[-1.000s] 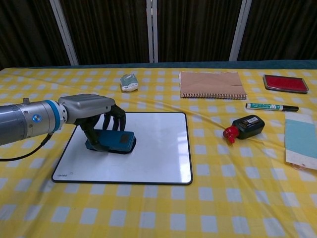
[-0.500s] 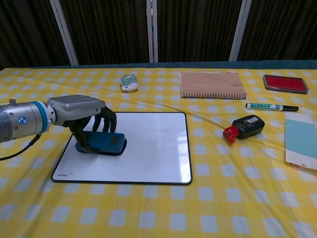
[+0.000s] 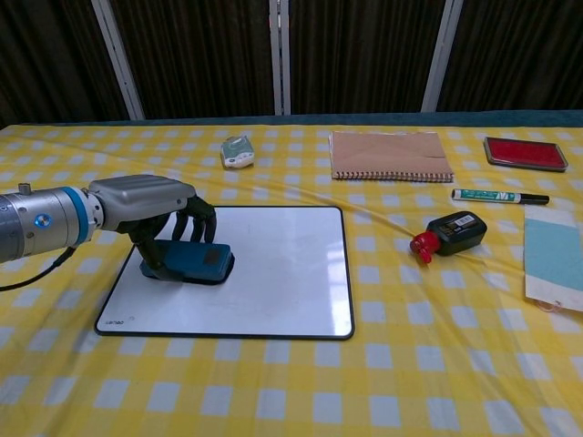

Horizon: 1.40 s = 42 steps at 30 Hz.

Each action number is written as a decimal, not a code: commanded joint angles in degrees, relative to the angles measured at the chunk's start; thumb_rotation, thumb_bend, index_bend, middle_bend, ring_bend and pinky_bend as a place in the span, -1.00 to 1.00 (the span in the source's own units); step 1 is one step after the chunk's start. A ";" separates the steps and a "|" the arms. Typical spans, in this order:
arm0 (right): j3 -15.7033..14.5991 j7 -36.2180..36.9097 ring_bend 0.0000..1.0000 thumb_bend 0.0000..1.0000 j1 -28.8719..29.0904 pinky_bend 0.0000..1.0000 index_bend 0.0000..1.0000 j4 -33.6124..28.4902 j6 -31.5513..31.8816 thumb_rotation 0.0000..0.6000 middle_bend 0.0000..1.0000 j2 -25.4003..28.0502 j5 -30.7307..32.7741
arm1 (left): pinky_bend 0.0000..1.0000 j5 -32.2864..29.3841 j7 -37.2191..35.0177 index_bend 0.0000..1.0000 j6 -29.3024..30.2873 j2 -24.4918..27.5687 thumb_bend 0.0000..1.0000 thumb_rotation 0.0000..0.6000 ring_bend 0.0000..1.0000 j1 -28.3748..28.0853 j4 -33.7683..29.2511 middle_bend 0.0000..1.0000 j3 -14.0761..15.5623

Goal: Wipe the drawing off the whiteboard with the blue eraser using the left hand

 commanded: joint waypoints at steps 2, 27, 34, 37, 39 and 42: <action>-0.04 -0.10 -1.00 -1.00 0.01 -1.00 -1.00 0.06 -0.05 1.00 -1.00 -0.03 0.09 | 0.17 0.94 1.38 0.18 0.71 -0.33 -0.39 1.00 -0.03 0.02 -2.45 -0.08 1.05; -0.27 -0.45 -1.00 -1.00 -0.02 -1.00 -1.00 -0.09 -0.02 1.00 -1.00 -0.03 0.20 | 0.17 -5.62 -1.18 0.19 0.77 3.10 -0.39 1.00 -0.03 0.76 2.99 -0.07 -2.37; -0.43 -0.39 -1.00 -1.00 -0.05 -1.00 -1.00 -0.43 0.11 1.00 -1.00 0.11 -0.12 | 0.17 -5.52 -2.81 0.19 2.71 8.25 -0.39 1.00 -0.03 2.34 1.58 -0.08 -2.73; -0.55 -0.34 -1.00 -1.00 -0.07 -1.00 -1.00 -0.58 0.12 1.00 -1.00 0.17 -0.32 | 0.17 -5.75 -3.81 0.19 2.31 9.61 -0.39 1.00 -0.03 3.47 2.54 -0.08 -1.77; -0.59 -0.35 -1.00 -1.00 -0.08 -1.00 -1.00 -0.68 0.17 1.00 -1.00 0.22 -0.43 | 0.17 -5.64 -5.32 0.19 2.06 9.91 -0.39 1.00 -0.03 4.55 3.43 -0.08 -0.89; -0.62 -0.33 -1.00 -1.00 -0.06 -1.00 -1.00 -0.70 0.23 1.00 -1.00 0.25 -0.59 | 0.17 -4.47 -7.04 0.19 1.81 9.65 -0.39 1.00 -0.03 5.66 5.39 -0.08 0.50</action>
